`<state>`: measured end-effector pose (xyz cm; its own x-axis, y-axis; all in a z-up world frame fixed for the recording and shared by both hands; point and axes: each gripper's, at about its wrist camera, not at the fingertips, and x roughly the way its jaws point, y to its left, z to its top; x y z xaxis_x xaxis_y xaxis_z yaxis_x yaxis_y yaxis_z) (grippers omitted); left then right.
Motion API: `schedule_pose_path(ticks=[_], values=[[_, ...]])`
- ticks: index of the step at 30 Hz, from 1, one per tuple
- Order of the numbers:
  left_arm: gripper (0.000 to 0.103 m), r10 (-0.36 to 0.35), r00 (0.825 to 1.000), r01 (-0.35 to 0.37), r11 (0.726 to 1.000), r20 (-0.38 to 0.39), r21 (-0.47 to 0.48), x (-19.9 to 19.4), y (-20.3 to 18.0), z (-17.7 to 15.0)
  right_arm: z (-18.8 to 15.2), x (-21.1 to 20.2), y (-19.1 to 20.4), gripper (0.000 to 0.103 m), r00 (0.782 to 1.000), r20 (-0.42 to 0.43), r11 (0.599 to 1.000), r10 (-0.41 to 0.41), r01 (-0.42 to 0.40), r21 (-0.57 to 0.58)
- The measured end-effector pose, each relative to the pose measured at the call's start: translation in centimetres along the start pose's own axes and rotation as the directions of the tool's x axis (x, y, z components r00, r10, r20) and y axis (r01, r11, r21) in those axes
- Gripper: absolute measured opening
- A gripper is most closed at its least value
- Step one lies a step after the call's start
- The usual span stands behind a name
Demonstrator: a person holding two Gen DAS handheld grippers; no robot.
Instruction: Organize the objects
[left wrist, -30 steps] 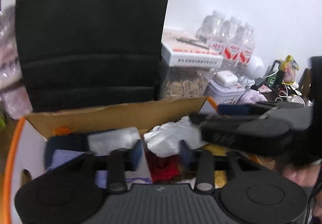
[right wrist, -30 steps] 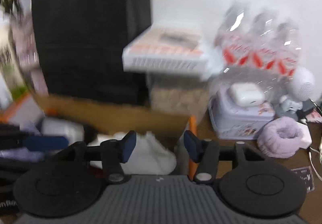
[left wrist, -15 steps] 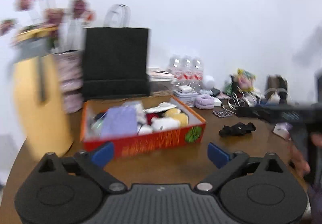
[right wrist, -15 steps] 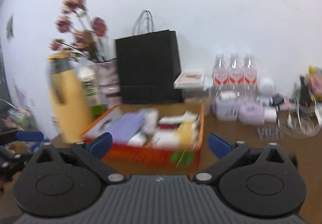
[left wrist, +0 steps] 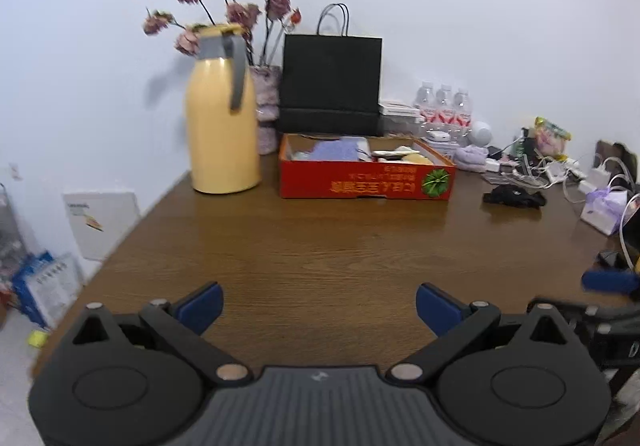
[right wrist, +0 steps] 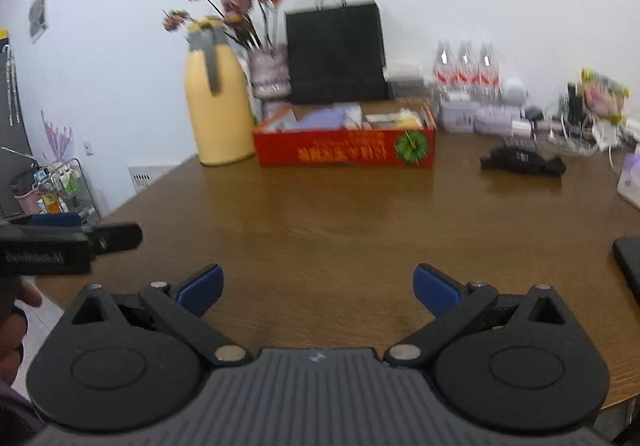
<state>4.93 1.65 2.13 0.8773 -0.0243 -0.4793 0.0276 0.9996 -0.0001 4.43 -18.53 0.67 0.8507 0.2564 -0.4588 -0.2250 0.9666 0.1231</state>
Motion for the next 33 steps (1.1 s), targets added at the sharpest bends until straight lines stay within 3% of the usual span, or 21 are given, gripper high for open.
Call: schedule_pose_path(ticks=[2,7,13,26,33], values=[[0.103,0.002,1.0,-0.002,1.0,-0.004,-0.016,-1.3,0.4,-0.6,0.0,-0.7,0.7,0.103,1.0,0.021,1.0,0.005,-0.005,-0.007],[0.103,-0.005,1.0,0.005,0.999,0.0,-0.039,-3.0,1.7,-2.1,-1.0,-0.9,2.4,0.103,0.998,-0.037,0.998,-0.055,0.054,-0.033],[0.103,-0.015,1.0,0.014,0.999,-0.013,-0.035,-3.2,1.8,-2.3,-2.4,-0.7,3.9,0.103,0.996,-0.071,0.996,-0.045,0.039,-0.076],[0.103,-0.024,1.0,0.024,1.0,0.007,-0.009,-3.4,1.1,-2.4,-2.2,-1.7,1.9,0.103,0.995,0.01,0.995,-0.099,0.1,-0.011],[0.103,-0.024,1.0,0.024,1.0,0.006,-0.006,-3.2,1.2,-2.4,-2.1,-1.9,1.9,0.103,0.994,0.006,0.994,-0.105,0.105,-0.002]])
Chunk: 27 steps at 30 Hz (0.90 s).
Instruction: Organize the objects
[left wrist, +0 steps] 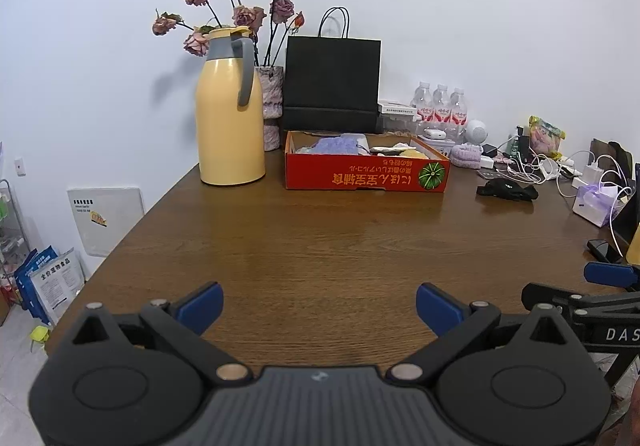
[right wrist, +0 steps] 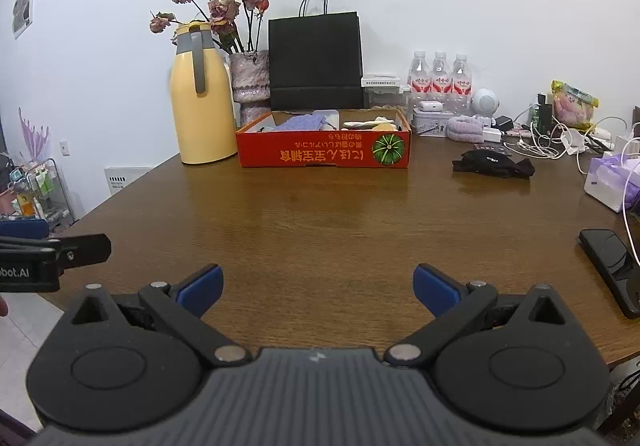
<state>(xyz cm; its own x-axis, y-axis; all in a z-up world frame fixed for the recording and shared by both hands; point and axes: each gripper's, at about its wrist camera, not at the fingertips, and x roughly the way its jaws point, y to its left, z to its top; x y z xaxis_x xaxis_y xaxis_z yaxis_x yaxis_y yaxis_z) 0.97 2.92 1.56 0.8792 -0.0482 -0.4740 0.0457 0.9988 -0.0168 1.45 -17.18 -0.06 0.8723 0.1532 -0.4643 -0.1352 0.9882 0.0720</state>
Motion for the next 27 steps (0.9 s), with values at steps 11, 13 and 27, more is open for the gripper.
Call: schedule_pose_path(ticks=[11,13,27], values=[[0.103,0.003,1.0,-0.003,1.0,0.0,-0.003,0.14,0.22,0.02,-0.07,0.04,0.27,0.103,1.0,-0.01,1.0,0.002,-0.002,-0.01],[0.103,0.002,1.0,-0.002,1.0,0.0,-0.003,0.15,0.23,0.04,-0.03,0.05,0.2,0.103,1.0,-0.011,1.0,0.001,-0.001,-0.009],[0.103,-0.007,1.0,0.007,1.0,0.001,0.008,0.34,-0.21,-0.1,-0.15,0.16,-0.5,0.103,0.999,-0.023,0.999,-0.03,0.03,-0.012]])
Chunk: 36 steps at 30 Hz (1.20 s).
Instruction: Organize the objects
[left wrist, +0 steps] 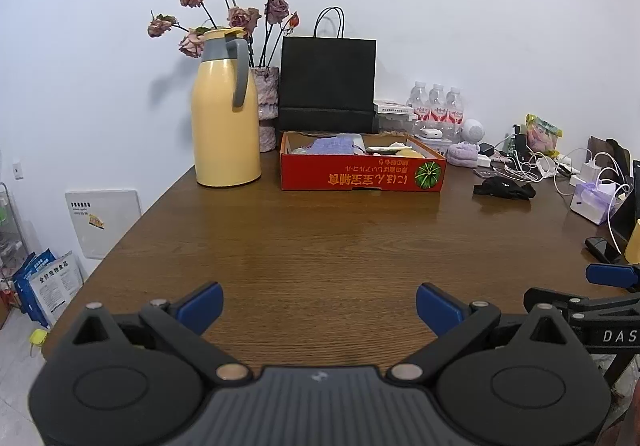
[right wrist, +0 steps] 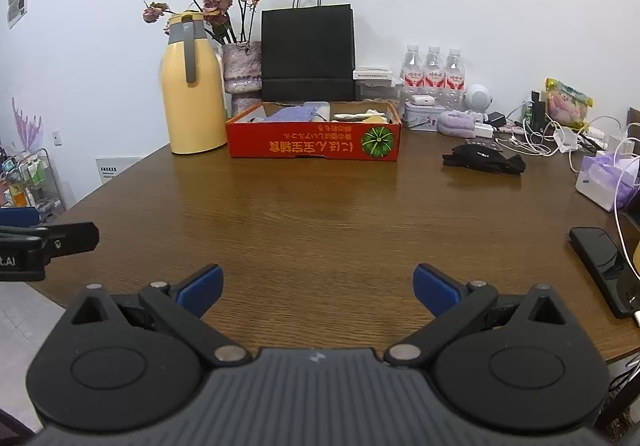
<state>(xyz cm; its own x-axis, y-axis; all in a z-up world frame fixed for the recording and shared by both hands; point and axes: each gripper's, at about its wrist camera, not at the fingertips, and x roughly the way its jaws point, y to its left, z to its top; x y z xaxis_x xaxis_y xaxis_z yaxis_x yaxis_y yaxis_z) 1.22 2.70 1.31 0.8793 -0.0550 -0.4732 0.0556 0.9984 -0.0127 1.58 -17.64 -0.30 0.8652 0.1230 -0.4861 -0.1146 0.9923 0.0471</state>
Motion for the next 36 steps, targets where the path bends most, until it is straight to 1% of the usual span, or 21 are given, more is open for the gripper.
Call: schedule_pose_path(ticks=[7,13,20,25,28,31,36], values=[[0.103,-0.001,1.0,0.001,1.0,0.006,0.007,-0.3,-0.3,-0.1,0.1,-0.4,0.1,0.103,1.0,0.011,1.0,0.003,-0.003,-0.015],[0.103,-0.004,1.0,0.004,1.0,-0.001,0.014,-0.2,-0.5,-0.2,-0.1,0.0,-0.4,0.103,1.0,-0.005,1.0,-0.002,0.002,-0.01],[0.103,-0.008,1.0,0.008,1.0,0.001,0.021,-0.2,-0.5,-0.2,-0.2,-0.3,-0.6,0.103,1.0,0.004,1.0,-0.011,0.011,-0.009],[0.103,-0.003,1.0,0.003,1.0,0.002,0.029,-0.2,-0.6,-0.2,-0.3,-0.2,-0.6,0.103,1.0,-0.005,1.0,-0.011,0.011,-0.016],[0.103,-0.005,1.0,0.006,0.999,-0.013,0.04,-0.1,-0.7,-0.2,-0.2,-0.4,-0.7,0.103,1.0,-0.018,1.0,-0.001,0.0,-0.017],[0.103,-0.013,0.999,0.014,0.999,-0.03,0.041,0.0,-0.8,-0.2,0.0,-0.8,-0.9,0.103,0.999,-0.034,0.999,0.042,-0.042,-0.001],[0.103,-0.013,0.999,0.014,0.998,-0.03,0.059,-0.2,-1.2,0.0,0.3,-1.0,-1.0,0.103,0.996,-0.053,0.998,0.065,-0.065,0.013]])
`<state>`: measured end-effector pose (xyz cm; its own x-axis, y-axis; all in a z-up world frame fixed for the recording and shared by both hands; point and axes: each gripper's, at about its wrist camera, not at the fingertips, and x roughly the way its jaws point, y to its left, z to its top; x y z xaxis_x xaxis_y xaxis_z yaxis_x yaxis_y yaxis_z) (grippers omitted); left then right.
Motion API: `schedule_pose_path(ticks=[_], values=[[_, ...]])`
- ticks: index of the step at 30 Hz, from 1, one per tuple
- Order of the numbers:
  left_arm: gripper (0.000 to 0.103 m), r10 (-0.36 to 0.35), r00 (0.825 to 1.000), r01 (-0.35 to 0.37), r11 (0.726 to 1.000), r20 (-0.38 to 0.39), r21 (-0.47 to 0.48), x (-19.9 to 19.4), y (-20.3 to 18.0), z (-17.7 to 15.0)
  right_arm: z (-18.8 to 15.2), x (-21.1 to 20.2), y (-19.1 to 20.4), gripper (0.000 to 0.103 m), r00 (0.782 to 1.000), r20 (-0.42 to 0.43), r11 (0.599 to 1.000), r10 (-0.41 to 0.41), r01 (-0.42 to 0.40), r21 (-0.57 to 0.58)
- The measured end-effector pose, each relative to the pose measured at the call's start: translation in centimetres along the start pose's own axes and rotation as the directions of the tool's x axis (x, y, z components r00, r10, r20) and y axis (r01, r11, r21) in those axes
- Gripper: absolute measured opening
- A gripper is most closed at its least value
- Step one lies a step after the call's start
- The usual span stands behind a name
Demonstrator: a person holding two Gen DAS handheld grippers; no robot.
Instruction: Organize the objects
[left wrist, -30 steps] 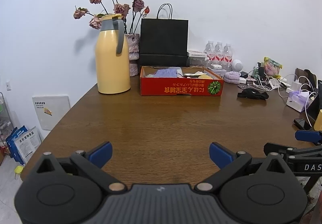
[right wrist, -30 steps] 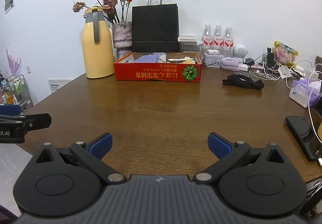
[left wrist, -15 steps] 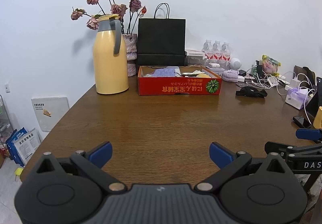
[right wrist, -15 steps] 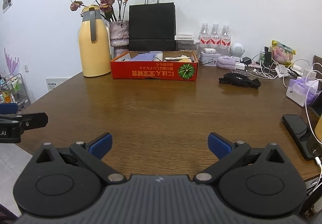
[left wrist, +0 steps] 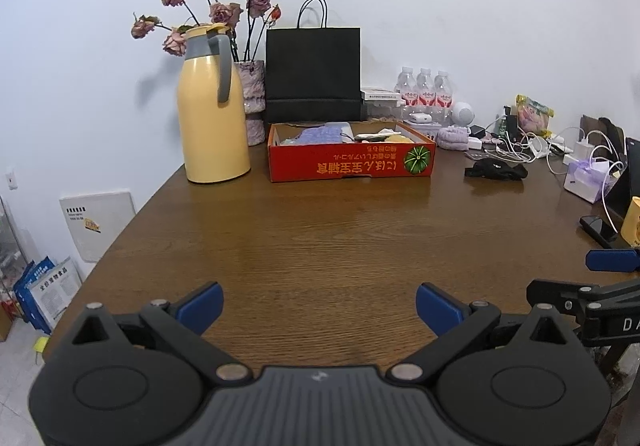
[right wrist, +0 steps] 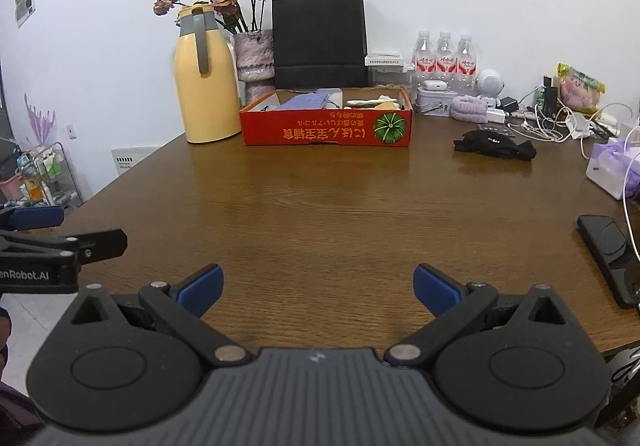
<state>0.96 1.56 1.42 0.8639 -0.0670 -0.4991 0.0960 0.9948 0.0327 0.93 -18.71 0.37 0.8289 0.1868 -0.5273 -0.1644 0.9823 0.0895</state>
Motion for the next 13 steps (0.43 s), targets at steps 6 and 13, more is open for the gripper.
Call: schedule_pose_path(ticks=[6,13], values=[[0.103,-0.037,0.999,0.037,0.999,0.003,-0.024,-0.2,0.3,0.3,-0.1,0.3,-0.1,0.103,1.0,-0.018,1.0,-0.005,0.006,0.011],[0.103,-0.085,0.996,0.082,0.992,-0.028,-0.101,0.8,1.4,0.1,-0.1,0.7,-0.3,0.103,0.999,-0.026,1.0,-0.021,0.021,-0.001]])
